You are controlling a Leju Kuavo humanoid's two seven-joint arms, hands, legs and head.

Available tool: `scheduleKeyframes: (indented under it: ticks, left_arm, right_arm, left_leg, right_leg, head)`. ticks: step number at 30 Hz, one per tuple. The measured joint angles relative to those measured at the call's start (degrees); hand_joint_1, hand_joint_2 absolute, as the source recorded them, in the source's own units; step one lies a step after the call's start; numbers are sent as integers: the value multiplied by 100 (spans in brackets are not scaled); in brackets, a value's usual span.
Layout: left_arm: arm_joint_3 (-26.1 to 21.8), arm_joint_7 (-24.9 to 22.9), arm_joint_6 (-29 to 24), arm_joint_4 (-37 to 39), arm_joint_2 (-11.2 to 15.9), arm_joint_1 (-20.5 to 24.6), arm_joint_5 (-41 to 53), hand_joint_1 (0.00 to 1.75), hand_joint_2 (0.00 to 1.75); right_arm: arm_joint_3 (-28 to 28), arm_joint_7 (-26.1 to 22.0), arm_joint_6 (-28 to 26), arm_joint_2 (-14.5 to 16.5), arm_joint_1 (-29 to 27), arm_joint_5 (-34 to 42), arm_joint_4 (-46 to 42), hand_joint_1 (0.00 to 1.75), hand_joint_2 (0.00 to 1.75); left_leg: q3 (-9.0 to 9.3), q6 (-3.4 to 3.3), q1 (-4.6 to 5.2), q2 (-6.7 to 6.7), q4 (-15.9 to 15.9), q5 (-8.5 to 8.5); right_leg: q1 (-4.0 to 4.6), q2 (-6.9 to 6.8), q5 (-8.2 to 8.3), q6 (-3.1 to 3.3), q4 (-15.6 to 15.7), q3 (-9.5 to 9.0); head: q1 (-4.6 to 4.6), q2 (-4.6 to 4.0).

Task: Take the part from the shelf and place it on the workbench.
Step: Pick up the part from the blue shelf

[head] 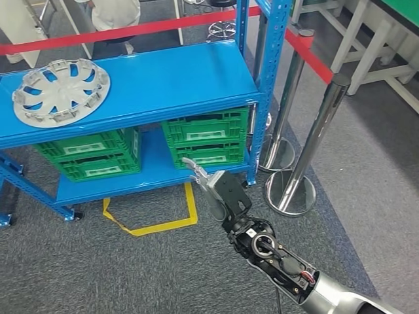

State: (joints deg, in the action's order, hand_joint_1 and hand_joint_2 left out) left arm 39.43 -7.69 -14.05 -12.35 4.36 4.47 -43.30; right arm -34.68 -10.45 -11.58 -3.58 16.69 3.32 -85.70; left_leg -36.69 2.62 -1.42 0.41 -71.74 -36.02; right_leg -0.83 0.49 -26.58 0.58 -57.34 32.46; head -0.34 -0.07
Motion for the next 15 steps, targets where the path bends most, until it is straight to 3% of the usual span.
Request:
scheduleKeyframes:
  ticks: [1, 2, 3, 5, 7, 10, 12, 14, 15]
  left_arm:
    - [0, 0, 0, 0, -1, -12, -1, 0, 0]
    - [0, 0, 0, 0, 1, -22, -2, 0, 0]
    - [0, 0, 0, 0, 4, -25, -2, 0, 0]
    - [0, 0, 1, 1, 21, -11, -2, 0, 0]
    - [0, 3, 2, 2, 28, 3, -1, 0, 0]
    - [0, 7, 2, 3, 18, -8, -8, 0, 0]
    - [0, 10, 2, 4, 16, -14, -15, 0, 0]
    - [0, 14, 2, 4, 16, -11, -25, 0, 0]
    - [0, 15, 3, 4, 15, -13, -29, 0, 0]
  right_arm:
    - [-1, 0, 0, 0, -1, 0, 0, 0, 0]
    - [-1, 0, 0, 0, 1, 0, -1, 0, 0]
    - [-1, 0, 0, 0, 3, 0, -2, 0, 0]
    - [1, -1, -1, 0, 5, 0, -4, 0, 0]
    - [2, -2, -5, 0, 3, 0, -5, 0, 0]
    - [2, -5, -9, -1, 2, -1, -10, 0, 0]
    - [3, -14, -9, -3, 2, -13, -10, 0, 0]
    - [3, -22, -4, -5, -10, -33, -8, 0, 0]
    - [2, -24, -2, -8, -21, -38, -7, 0, 0]
  left_leg:
    - [-69, -28, 8, -1, 26, 141]
    - [-18, -67, 24, -2, 286, 378]
    - [119, -121, 50, -4, 704, 649]
    - [374, -199, 108, 6, 1407, 967]
    - [444, -214, 150, 15, 1622, 998]
    - [503, -251, 118, 22, 1724, 1037]
    - [560, -287, 89, 33, 1781, 1054]
    - [577, -309, 89, 32, 1783, 1041]
    - [586, -310, 89, 30, 1782, 1030]
  right_leg:
    - [15, 9, -7, 11, 0, -14]
    - [27, 19, -14, 17, 0, -35]
    - [35, 27, -22, 19, 2, -55]
    - [56, 34, -41, -1, 4, -69]
    - [52, 32, -52, -47, 17, -64]
    - [39, 17, -120, -140, -49, -39]
    - [29, 4, -397, -197, -554, 184]
    - [23, 1, -727, -243, -1339, 558]
    - [20, 0, -775, -259, -1585, 691]
  head:
    - [-10, 0]
    - [-20, 0]
    - [-28, 0]
    - [-38, 0]
    - [-37, 0]
    - [-17, 0]
    - [43, 0]
    - [102, 0]
    - [121, 0]
